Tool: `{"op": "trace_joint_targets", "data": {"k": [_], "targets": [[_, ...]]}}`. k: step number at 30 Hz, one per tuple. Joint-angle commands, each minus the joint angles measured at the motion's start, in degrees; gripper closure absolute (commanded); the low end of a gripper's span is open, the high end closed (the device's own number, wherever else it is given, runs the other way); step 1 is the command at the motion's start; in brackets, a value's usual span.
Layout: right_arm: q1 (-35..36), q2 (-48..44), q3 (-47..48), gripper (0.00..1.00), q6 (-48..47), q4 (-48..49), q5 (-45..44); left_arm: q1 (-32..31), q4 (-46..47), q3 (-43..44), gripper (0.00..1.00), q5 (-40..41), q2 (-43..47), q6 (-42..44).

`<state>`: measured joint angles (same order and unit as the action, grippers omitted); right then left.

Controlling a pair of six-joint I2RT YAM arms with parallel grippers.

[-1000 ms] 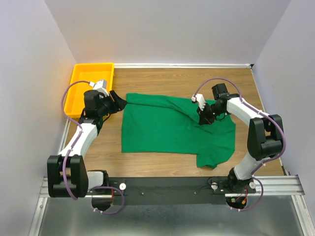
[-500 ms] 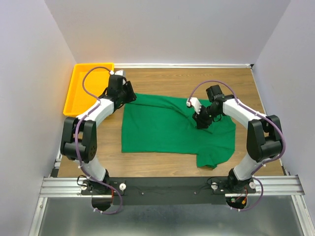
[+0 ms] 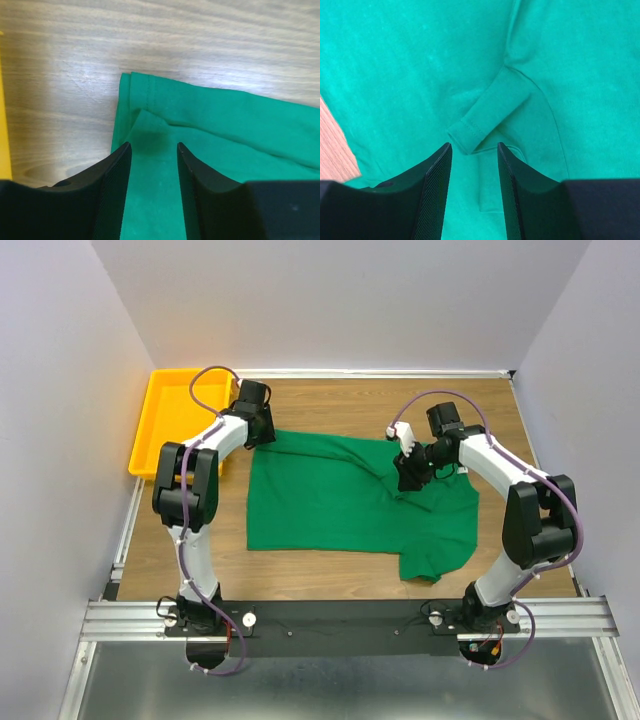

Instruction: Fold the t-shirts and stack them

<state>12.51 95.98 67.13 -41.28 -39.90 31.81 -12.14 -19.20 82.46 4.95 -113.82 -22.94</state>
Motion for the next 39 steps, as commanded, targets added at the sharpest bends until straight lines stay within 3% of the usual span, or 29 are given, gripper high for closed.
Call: {"op": "trace_joint_targets", "data": {"k": [1,6,9,11,12,15,16,17,31,33,34,39], "targets": [[-0.9,-1.4,0.1,0.51,1.7,0.6,1.9,-0.6,-3.8,2.4,0.53,1.4,-3.3,1.6],[-1.4,-1.8,-0.4,0.51,2.0,0.7,2.0,-0.7,-4.7,4.1,0.57,2.5,-4.9,2.7],[-1.6,-1.8,-0.7,0.51,2.2,0.8,2.4,-0.7,-5.3,5.3,0.66,3.3,-5.5,3.8],[-1.6,-1.9,-0.7,0.51,2.3,0.7,2.5,-0.7,-5.5,5.6,0.72,3.4,-5.8,4.2],[-1.6,-1.8,-0.7,0.51,2.4,0.7,2.6,-0.7,-5.5,5.7,0.81,3.6,-5.8,4.4],[-1.9,-1.9,-0.7,0.51,2.5,0.7,2.6,-0.7,-5.3,5.4,0.91,3.5,-5.4,4.7],[-1.9,-1.9,-0.7,0.51,2.6,0.7,2.6,-0.7,-5.1,5.1,0.99,3.4,-4.8,4.9],[-2.0,-1.9,-0.7,0.50,2.5,0.7,2.6,-0.7,-4.8,4.6,1.00,3.4,-4.2,4.9],[-2.5,-1.4,-0.7,0.50,2.5,0.7,3.0,-0.7,3.0,-11.3,1.00,1.9,10.4,2.9],[-2.6,-1.2,-0.6,0.50,2.4,0.7,3.0,-0.7,3.9,-14.2,0.97,2.3,11.6,2.4],[-2.6,-1.1,-0.6,0.50,2.4,0.7,3.0,-0.7,4.3,-15.0,0.91,2.5,12.7,2.3],[-2.6,-0.5,-0.7,0.50,2.3,0.7,2.6,-0.7,6.1,-18.9,0.88,2.9,15.5,1.9]]}}
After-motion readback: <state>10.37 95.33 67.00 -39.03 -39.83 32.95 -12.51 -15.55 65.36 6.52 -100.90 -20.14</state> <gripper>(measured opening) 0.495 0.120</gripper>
